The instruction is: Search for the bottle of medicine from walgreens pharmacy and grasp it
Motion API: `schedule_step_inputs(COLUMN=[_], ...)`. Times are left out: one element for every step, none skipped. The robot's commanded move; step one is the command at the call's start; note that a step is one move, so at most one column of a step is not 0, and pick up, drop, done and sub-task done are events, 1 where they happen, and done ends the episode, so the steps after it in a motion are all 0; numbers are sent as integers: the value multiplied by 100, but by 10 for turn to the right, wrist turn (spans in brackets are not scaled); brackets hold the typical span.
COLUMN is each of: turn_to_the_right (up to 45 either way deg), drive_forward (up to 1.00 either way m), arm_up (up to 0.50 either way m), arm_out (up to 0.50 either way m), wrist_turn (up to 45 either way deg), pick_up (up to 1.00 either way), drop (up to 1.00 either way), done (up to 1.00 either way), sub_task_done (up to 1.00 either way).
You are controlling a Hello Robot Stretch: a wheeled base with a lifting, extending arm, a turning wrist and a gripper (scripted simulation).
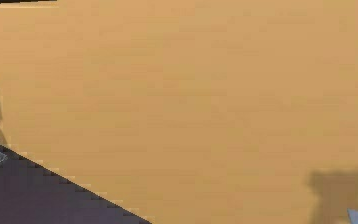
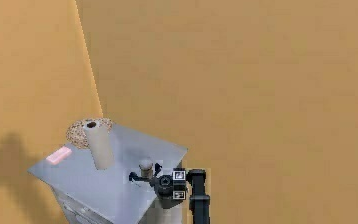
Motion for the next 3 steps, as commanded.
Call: schedule_step_inputs(turn_to_the_right=[0, 0, 0], drive_forward=[0, 0, 0], arm_up=[0, 10, 0], arm_out=[0, 0, 0], wrist_turn=[0, 0, 0], pick_up=[100, 0, 0], drop=[0, 0, 0], done=[0, 0, 100], sub_task_done=[0, 0, 0])
